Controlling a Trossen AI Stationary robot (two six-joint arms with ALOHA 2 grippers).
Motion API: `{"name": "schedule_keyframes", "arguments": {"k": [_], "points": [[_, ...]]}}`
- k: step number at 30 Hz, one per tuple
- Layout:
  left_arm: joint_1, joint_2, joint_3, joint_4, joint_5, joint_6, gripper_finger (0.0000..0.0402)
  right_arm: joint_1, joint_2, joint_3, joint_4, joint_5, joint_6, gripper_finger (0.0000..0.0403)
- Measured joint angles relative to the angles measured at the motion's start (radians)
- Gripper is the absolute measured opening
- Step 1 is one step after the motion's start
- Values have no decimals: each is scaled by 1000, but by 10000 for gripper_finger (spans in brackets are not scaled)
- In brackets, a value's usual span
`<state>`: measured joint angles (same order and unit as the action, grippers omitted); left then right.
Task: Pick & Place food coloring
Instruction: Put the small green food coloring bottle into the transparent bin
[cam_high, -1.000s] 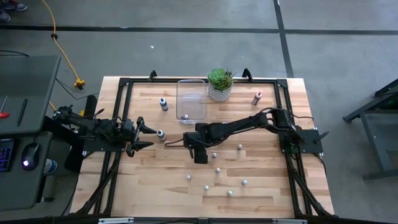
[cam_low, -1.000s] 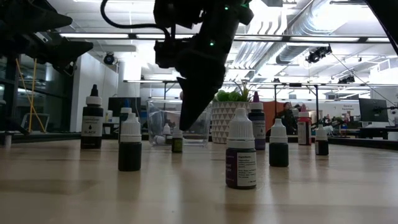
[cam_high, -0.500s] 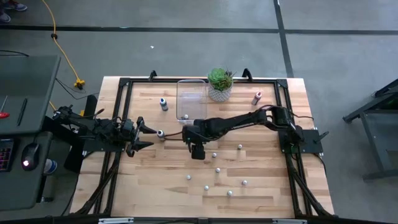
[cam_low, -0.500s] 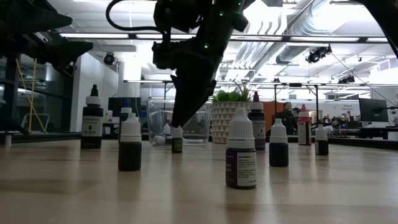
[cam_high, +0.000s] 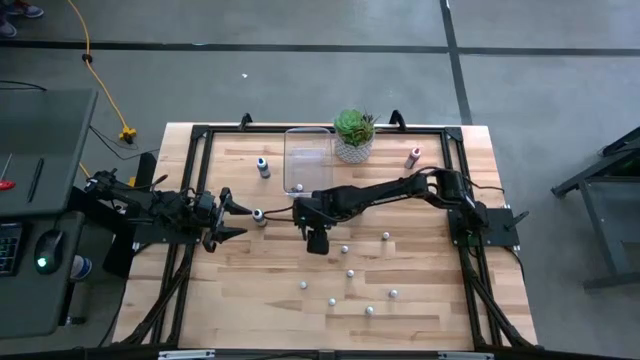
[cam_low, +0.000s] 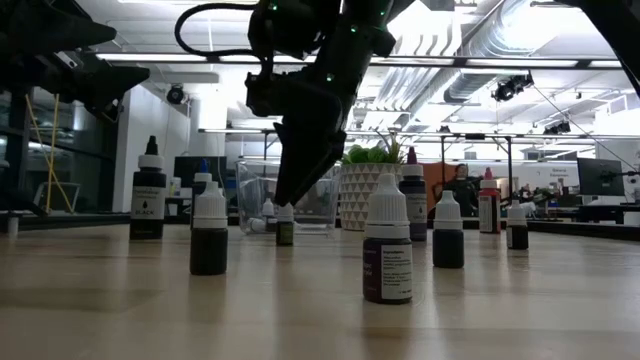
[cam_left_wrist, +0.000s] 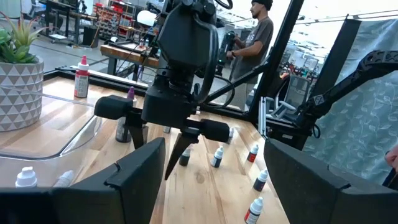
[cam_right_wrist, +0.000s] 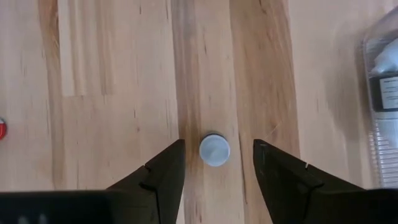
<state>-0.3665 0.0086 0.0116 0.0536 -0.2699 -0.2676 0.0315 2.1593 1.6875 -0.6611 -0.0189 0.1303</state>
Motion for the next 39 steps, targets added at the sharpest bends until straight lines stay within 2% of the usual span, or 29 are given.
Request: {"name": "schedule_keyframes", "arguments": {"k": [19,39], "points": [[0,0,0,0,0,0,271,-11,11,0,2,-16,2,134],[0,0,0,0,0,0,271,-11,20,0,4,-18,24,132]]}}
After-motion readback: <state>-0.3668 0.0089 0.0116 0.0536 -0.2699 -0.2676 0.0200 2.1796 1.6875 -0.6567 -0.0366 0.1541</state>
